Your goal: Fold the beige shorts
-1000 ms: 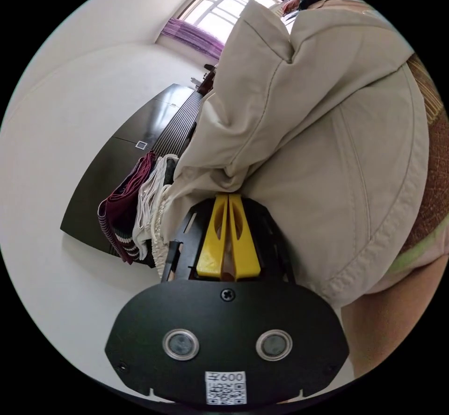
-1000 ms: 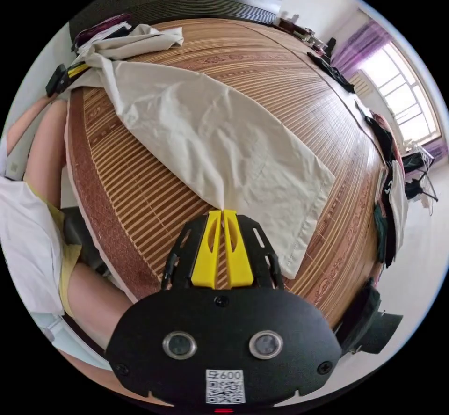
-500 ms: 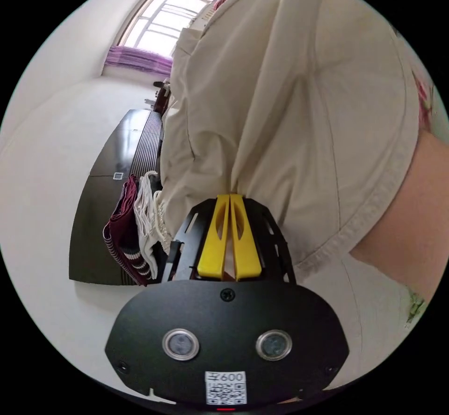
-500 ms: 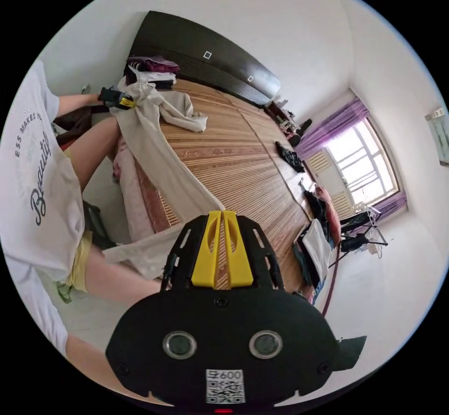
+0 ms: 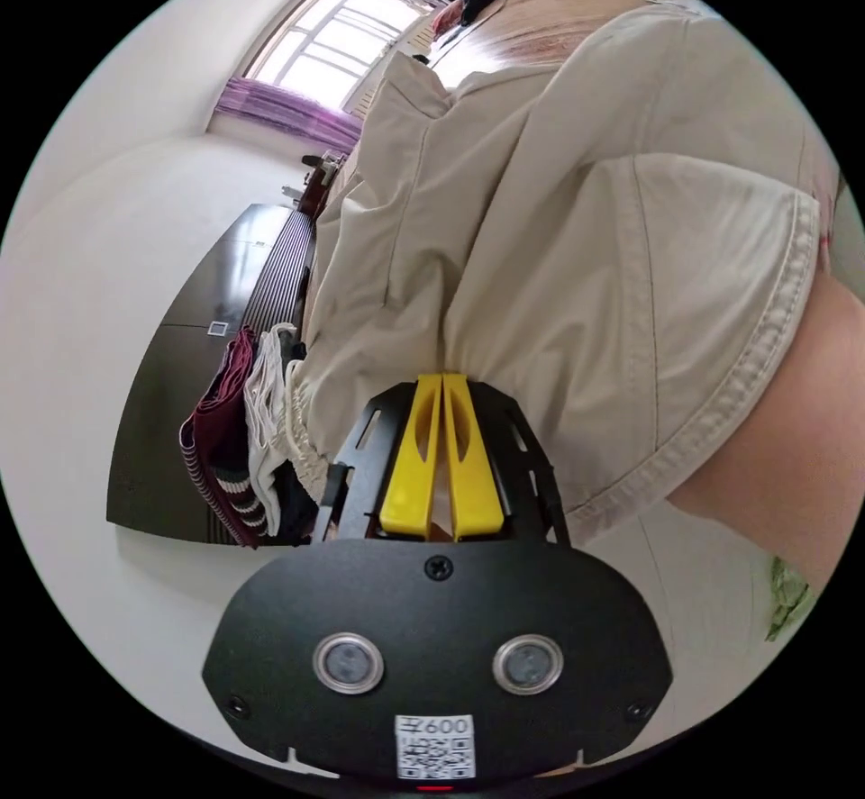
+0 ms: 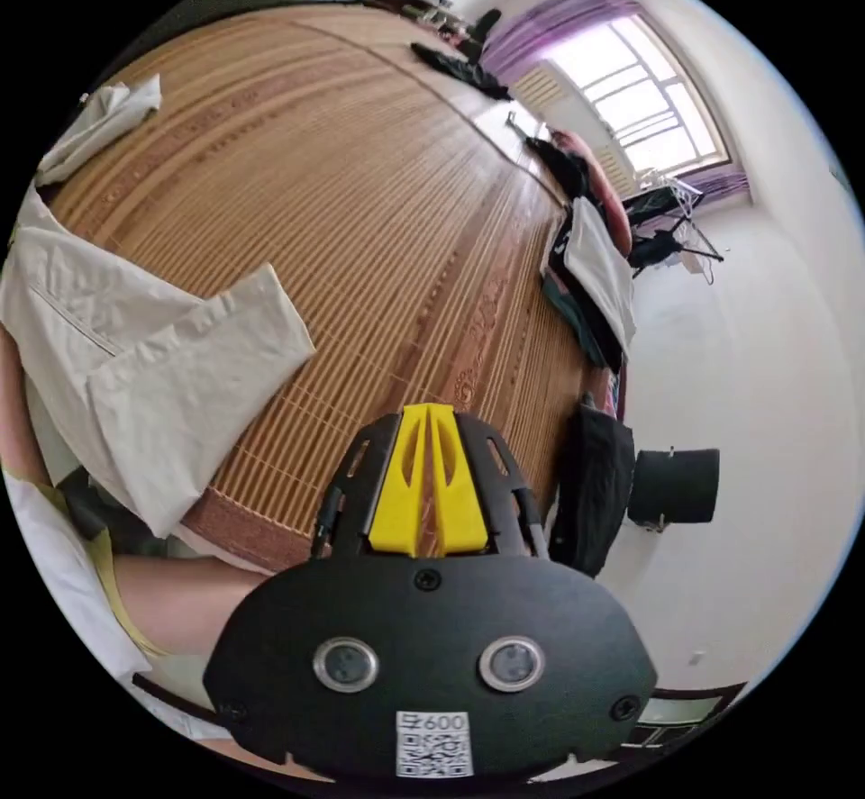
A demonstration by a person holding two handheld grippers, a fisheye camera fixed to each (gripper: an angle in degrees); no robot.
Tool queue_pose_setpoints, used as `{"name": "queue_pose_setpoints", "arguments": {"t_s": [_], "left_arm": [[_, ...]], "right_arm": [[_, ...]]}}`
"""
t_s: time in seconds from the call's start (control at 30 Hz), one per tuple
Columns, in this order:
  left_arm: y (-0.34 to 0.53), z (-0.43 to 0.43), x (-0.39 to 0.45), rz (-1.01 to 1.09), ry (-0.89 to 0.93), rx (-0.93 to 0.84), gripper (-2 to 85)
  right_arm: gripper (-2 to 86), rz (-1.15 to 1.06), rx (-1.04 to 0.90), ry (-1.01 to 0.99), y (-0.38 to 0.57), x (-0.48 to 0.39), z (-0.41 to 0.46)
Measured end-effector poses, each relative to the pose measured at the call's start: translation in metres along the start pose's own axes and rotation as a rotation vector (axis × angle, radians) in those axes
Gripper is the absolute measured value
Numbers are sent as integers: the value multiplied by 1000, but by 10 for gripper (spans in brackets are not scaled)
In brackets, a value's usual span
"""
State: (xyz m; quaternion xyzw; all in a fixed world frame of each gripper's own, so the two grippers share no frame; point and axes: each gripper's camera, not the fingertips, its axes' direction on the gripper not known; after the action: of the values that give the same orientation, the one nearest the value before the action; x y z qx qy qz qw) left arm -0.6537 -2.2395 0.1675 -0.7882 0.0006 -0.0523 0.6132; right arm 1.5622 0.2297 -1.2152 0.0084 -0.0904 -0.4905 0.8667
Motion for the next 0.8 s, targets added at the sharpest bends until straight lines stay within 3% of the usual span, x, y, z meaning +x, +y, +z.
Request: {"name": "queue_pose_setpoints", "arguments": {"t_s": [0.1, 0.17, 0.33, 0.47, 0.63, 0.8], "left_arm": [[5, 1, -11, -79, 36, 9, 4], [8, 2, -18, -139, 55, 15, 4], [25, 4, -41, -345, 136, 47, 5], [40, 8, -59, -464, 231, 85, 5], [31, 3, -53, -422, 194, 56, 5], [35, 0, -53, -503, 216, 79, 5]], "right_arm": [[2, -145, 241, -178, 10, -63, -68], [25, -187, 299, -276, 8, -107, -84], [78, -277, 173, -542, -9, -194, -36], [53, -326, -13, -375, 11, -219, 28], [-3, -135, -27, -236, 53, -142, 56], [-8, 287, -116, -180, 132, -7, 105]]}}
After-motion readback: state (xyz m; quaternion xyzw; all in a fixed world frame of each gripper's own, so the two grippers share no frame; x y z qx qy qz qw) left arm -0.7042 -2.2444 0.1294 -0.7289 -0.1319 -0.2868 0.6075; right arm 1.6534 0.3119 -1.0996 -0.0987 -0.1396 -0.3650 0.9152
